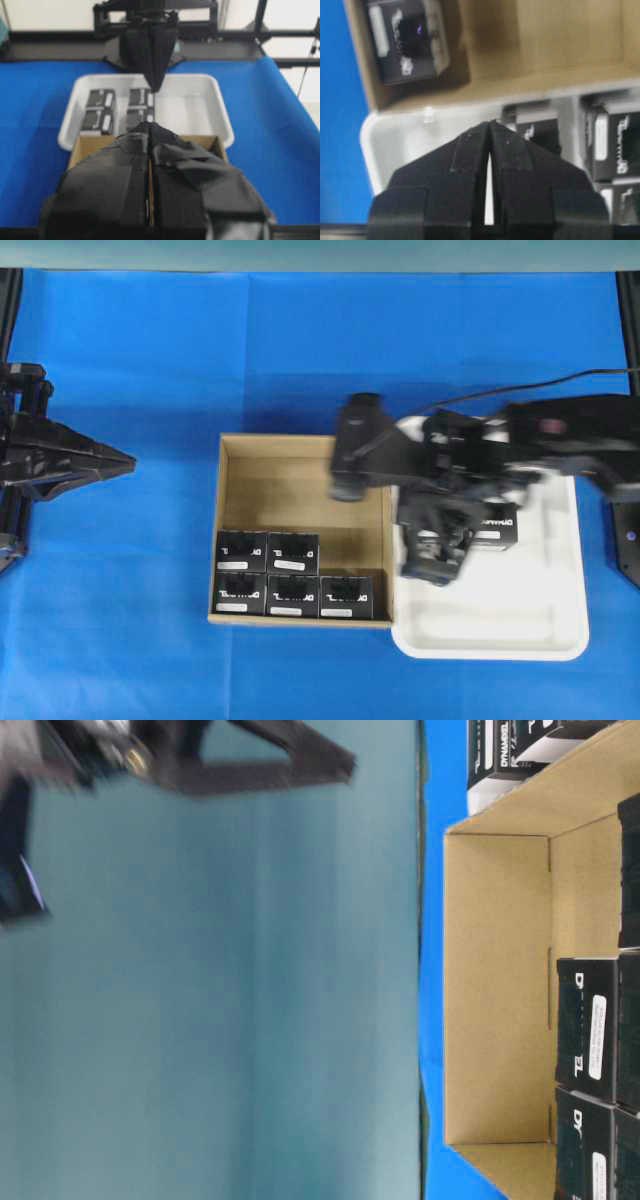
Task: Pick the box from inside the cardboard box.
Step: 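Swing the right gripper over the cardboard box toward the upper packages, then lower the open right gripper around the black-and-white package in the box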
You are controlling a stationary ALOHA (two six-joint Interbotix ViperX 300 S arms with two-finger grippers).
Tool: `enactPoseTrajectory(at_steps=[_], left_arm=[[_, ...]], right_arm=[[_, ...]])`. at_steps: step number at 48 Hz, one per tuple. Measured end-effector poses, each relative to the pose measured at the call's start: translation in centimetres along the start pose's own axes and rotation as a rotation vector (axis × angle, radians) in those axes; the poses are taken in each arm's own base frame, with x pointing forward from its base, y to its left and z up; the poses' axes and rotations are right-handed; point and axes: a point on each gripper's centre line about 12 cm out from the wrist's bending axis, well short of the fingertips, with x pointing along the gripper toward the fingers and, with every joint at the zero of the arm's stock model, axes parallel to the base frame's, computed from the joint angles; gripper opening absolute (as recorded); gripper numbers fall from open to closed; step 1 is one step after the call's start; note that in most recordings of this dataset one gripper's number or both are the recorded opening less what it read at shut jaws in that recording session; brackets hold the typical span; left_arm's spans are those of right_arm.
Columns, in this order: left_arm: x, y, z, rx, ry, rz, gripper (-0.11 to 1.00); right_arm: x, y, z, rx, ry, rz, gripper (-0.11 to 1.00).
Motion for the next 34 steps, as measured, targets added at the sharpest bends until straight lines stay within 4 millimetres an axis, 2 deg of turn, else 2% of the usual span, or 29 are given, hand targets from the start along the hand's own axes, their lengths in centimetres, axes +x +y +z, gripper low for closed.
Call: enactPoseTrajectory(at_steps=[5, 13, 26, 31, 34], left_arm=[[0.0, 0.0, -0.1, -0.003, 0.015, 0.002, -0.02], [-0.3, 0.0, 0.0, -0.011, 0.037, 0.002, -0.02], [-0.6, 0.1, -0.1, -0.014, 0.057, 0.007, -0.02], [-0.8, 0.1, -0.2, -0.014, 0.072, 0.006, -0.02], [-1.0, 0.1, -0.3, -0.014, 0.084, 0.008, -0.02]], right_arm=[[1.2, 0.3, 1.6, -0.055, 0.055, -0.002, 0.10], [1.7, 0.4, 3.9, -0.126, 0.075, 0.000, 0.14], [3.5, -0.1, 6.5, -0.159, 0.084, 0.016, 0.19], [3.9, 0.4, 7.5, -0.191, 0.061, 0.044, 0.29], [4.1, 0.7, 8.1, -0.208, 0.037, 0.059, 0.41]])
